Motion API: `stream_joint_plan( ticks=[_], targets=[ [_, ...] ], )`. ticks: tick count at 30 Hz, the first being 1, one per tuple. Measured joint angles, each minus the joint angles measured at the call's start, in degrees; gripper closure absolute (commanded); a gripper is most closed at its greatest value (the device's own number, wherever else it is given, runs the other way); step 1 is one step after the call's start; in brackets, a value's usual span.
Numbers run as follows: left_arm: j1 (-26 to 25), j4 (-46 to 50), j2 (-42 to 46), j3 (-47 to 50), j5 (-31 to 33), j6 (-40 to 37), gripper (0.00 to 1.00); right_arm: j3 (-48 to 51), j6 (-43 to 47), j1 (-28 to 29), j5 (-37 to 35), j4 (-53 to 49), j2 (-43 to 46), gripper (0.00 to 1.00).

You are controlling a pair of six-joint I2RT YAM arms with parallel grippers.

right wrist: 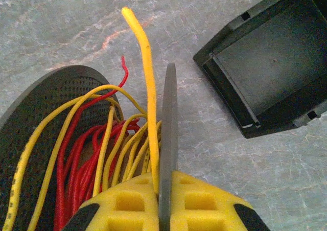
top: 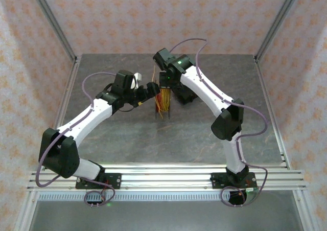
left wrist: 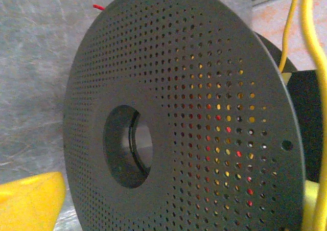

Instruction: Wrap the cables

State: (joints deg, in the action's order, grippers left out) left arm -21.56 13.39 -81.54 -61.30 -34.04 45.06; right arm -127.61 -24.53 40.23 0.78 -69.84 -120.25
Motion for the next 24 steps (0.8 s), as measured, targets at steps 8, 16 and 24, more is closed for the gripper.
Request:
stream_joint_plan(
  ticks=[8, 16, 24],
  targets=[
    [0.57, -5.4, 0.31, 2.58, -4.76, 1.66, 0.01, 0.0, 1.31, -0.04, 0.11, -0.87, 0.39, 1.0],
    [0.87, -7.19, 0.63, 2.64, -9.14, 1.57, 0.01, 0.94, 2.12, -0.04, 0.79, -0.9, 2.45, 1.0],
    [-0.83, -2.64, 7.98, -6.03, -13.22, -14.01, 0.01, 13.2, 2.82, 0.37, 0.35, 5.9, 3.48, 0.88]
  ],
)
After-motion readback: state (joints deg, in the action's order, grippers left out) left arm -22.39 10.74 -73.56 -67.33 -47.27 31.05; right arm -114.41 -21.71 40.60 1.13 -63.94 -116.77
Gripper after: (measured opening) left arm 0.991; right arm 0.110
